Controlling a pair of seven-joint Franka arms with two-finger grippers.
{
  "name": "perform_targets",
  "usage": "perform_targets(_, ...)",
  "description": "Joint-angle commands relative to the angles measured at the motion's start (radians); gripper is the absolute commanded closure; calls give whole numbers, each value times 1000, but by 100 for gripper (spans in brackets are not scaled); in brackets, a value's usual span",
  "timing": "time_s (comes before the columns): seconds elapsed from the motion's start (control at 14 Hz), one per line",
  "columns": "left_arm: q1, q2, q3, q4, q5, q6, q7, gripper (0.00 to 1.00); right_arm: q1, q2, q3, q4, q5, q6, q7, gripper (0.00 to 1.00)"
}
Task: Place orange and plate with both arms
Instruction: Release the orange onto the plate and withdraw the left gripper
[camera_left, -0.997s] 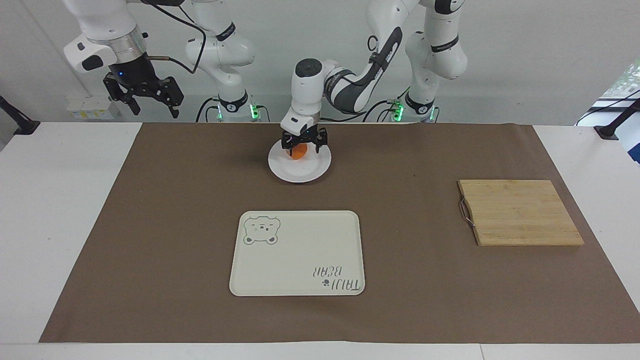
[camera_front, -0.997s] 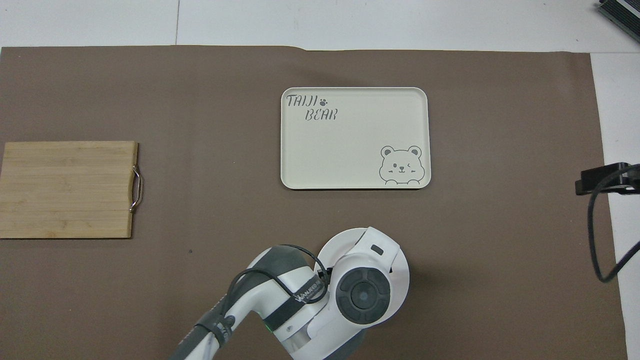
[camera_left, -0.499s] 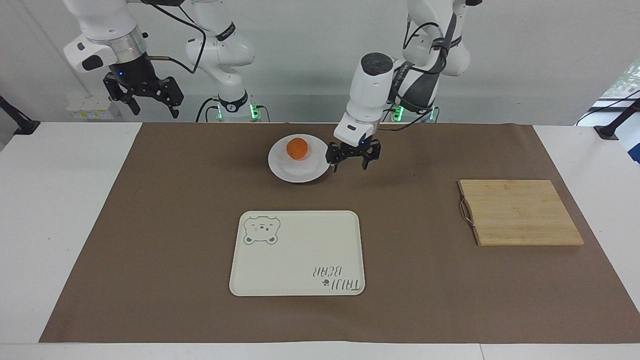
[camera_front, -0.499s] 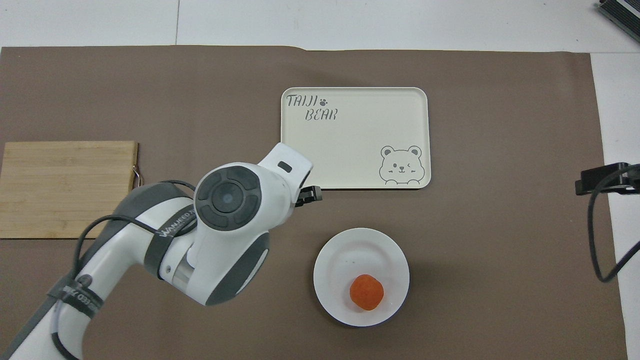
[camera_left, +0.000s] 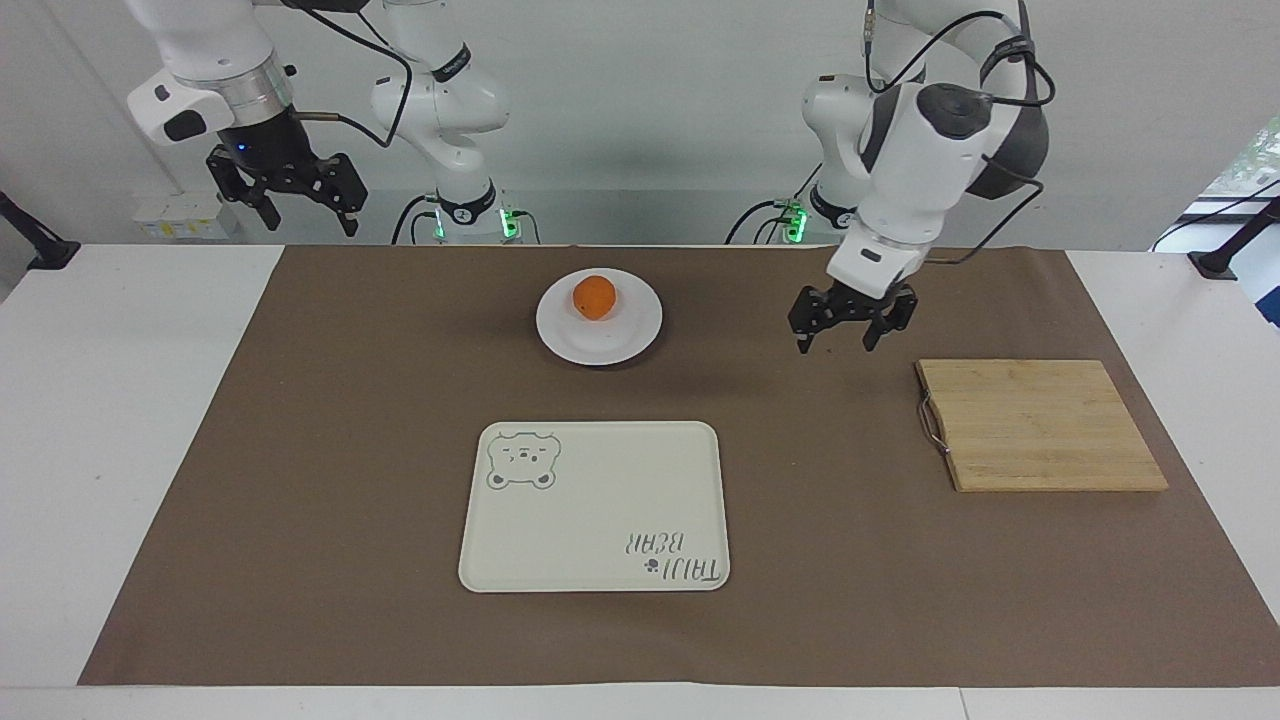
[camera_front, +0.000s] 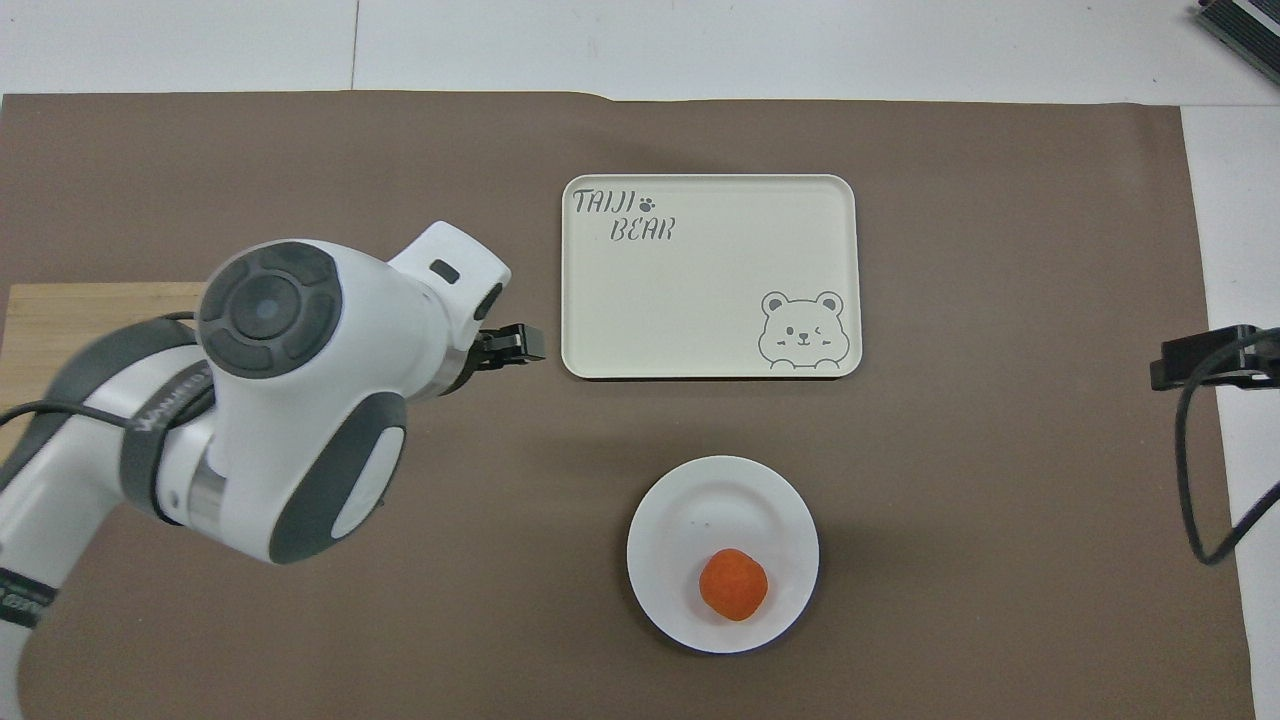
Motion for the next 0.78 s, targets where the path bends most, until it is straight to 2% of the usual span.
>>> perform_targets(0.0,111,-8,-11,70,-28,-118,157,0,-8,-13,2,-8,15,6,0,0)
perform_targets(0.21,199,-20,-9,116,-19,-204,256,0,-8,-13,2,-8,15,6,0,0)
perform_targets(0.57,238,-22,-14,274,41,-394,276,0,-9,-13,-1,-8,15,3,0,0)
perform_targets(0.71,239,-34,-14,262,39,-405,287,0,-17,-13,-3,-8,15,3,0,0)
